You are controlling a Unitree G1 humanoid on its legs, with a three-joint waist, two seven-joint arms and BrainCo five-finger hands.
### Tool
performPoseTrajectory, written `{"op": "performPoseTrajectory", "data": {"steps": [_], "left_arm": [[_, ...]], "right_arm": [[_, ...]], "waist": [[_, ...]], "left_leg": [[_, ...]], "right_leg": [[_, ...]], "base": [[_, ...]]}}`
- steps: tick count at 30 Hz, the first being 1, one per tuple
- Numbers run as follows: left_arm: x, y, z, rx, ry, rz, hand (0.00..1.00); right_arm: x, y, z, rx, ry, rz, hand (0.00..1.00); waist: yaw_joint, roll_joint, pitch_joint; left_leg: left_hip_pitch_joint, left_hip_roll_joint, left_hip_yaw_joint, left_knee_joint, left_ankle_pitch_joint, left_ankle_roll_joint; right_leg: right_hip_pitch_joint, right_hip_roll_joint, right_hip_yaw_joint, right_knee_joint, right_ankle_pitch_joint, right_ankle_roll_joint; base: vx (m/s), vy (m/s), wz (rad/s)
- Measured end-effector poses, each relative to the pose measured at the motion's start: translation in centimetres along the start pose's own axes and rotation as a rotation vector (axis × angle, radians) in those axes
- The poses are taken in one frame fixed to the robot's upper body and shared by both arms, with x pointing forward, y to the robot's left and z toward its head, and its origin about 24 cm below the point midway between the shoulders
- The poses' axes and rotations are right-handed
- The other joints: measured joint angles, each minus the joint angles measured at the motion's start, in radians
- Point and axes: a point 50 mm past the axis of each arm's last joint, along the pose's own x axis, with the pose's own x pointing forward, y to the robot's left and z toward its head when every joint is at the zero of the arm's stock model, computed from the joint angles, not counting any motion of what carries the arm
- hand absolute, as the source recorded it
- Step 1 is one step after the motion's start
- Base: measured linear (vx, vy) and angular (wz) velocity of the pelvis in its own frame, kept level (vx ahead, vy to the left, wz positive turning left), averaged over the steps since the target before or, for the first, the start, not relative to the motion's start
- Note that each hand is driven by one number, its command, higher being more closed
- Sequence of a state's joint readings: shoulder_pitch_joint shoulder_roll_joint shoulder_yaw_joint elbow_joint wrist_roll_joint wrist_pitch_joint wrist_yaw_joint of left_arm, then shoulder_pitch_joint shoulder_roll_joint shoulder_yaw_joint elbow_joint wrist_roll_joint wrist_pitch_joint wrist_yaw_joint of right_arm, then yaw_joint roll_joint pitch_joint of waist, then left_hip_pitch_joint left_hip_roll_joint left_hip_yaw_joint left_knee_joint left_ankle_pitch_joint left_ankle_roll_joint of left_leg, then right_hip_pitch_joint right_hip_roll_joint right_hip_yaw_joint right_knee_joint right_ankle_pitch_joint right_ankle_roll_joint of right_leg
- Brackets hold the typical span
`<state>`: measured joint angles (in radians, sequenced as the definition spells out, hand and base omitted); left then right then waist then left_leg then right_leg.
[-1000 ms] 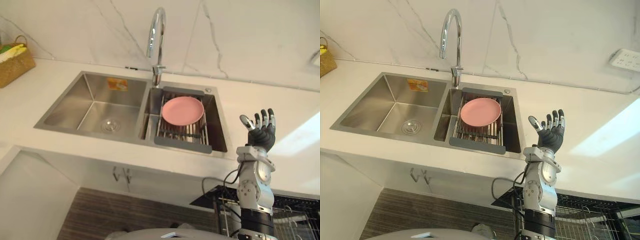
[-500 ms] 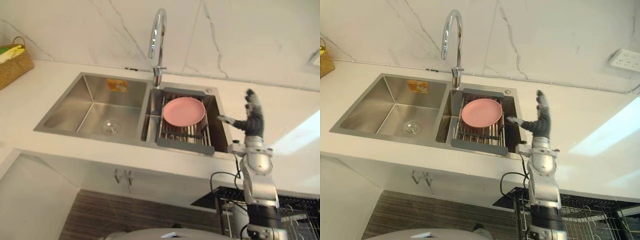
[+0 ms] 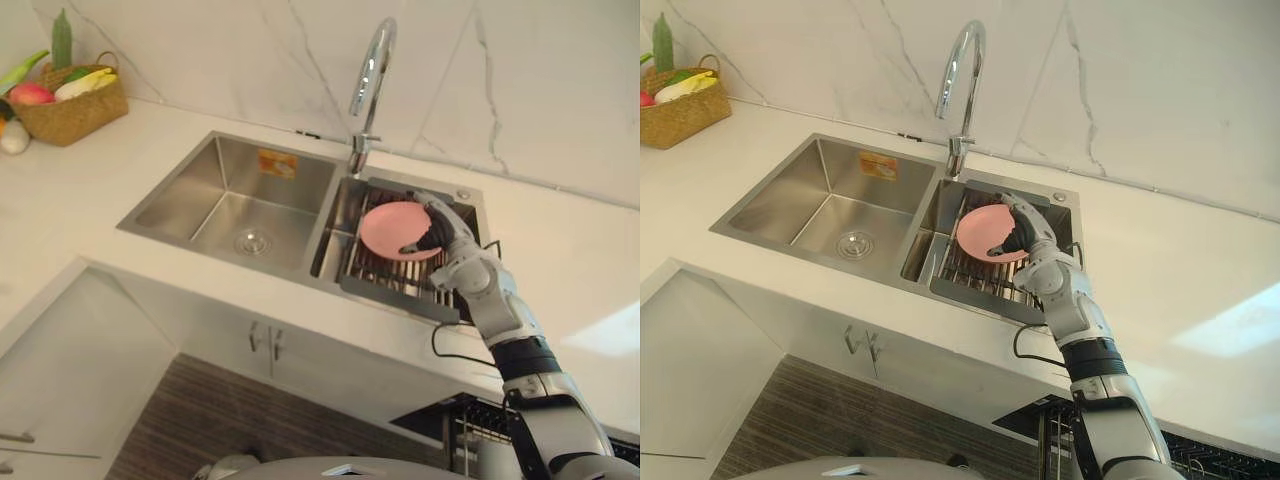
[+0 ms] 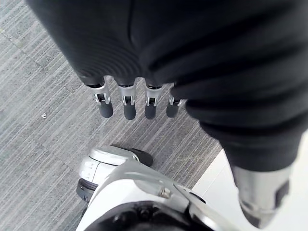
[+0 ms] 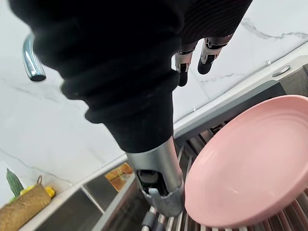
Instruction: Walk over to the sink, pick up the cup, carry it to the dishwasher, place the cup inside the dishwasher, then close the dishwasher door
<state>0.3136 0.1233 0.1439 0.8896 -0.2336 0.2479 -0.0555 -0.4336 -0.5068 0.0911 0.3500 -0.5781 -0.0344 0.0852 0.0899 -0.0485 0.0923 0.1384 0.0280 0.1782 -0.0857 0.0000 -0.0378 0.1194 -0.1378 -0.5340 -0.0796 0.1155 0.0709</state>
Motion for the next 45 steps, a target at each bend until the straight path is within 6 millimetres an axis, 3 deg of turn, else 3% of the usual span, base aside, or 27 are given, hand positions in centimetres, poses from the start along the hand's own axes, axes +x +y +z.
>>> {"op": "performPoseTrajectory", "data": {"steps": [20,35,45], "left_arm": [[-0.2,-0.2,1.3,0.083,-0.026,-0.069,0.0],[-0.2,-0.5,1.6,0.114,-0.04,-0.098,0.0],[-0.2,0.2,1.9,0.136,-0.041,-0.087,0.0]], "right_arm": [[-0.3,4.7,-4.6,-0.272,0.2,0.197,0.0],[0.1,2.8,-6.4,-0.457,0.322,-0.033,0.0],[-0.2,2.4,-7.1,-0.485,0.392,-0.08,0.0]], "waist": [[0.044,-0.002,0.017],[0.073,0.005,0.06],[0.09,-0.02,0.083]], "left_leg": [[-0.031,-0.006,-0.029,0.0,0.024,0.008],[-0.03,-0.015,-0.071,-0.002,0.037,0.01],[-0.032,-0.019,-0.071,-0.002,0.032,0.016]], "right_leg": [[-0.003,-0.003,-0.035,0.0,0.007,-0.005],[0.02,-0.011,-0.074,0.01,-0.013,-0.006],[0.019,-0.011,-0.055,0.012,-0.022,-0.003]], "base": [[-0.01,0.019,0.07],[0.02,0.018,0.09],[0.04,0.017,0.02]]}}
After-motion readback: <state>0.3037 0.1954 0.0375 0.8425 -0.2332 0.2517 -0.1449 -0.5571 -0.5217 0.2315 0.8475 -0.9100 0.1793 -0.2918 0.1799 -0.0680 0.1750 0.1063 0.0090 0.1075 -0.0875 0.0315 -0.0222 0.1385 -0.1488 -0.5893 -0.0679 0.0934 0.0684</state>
